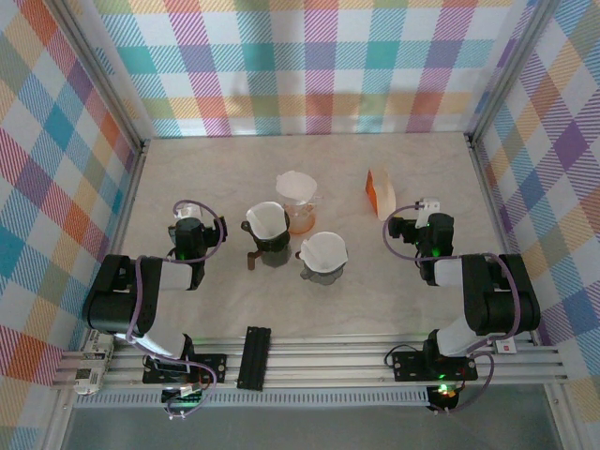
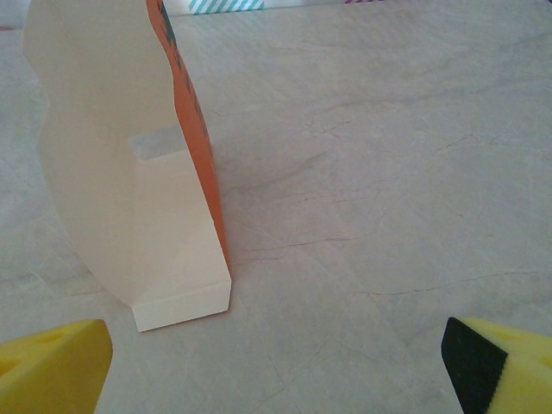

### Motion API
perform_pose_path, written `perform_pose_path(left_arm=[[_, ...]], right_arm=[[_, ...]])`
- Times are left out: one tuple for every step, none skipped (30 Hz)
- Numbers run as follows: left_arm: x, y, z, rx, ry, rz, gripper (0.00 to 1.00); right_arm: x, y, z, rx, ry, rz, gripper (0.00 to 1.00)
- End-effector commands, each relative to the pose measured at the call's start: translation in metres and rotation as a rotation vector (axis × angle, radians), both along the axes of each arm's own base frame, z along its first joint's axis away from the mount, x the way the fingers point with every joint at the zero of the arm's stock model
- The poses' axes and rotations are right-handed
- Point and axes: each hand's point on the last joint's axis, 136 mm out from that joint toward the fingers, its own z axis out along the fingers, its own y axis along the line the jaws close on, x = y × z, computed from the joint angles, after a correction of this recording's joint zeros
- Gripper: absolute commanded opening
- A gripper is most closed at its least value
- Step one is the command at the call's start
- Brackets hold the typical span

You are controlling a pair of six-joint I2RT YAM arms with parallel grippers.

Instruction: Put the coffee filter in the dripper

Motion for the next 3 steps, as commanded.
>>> perform_pose_path(left_arm=[[0.0020, -0.0028, 0.0043, 0.010, -0.021, -0.017, 1.00], [0.0019, -0.0028, 0.0042, 0.010, -0.020, -0.017, 1.00], [0.0019, -0.0030, 0.0042, 0.010, -0.020, -0.018, 1.00]], right_arm=[[0.0038, 0.0036, 0.0089, 0.014, -0.039, 0.019, 0.99], [0.0037, 0.0036, 0.0090, 0.014, -0.039, 0.019, 0.99], [0.0035, 0.0036, 0.0090, 0.015, -0.040, 0.019, 0.99]])
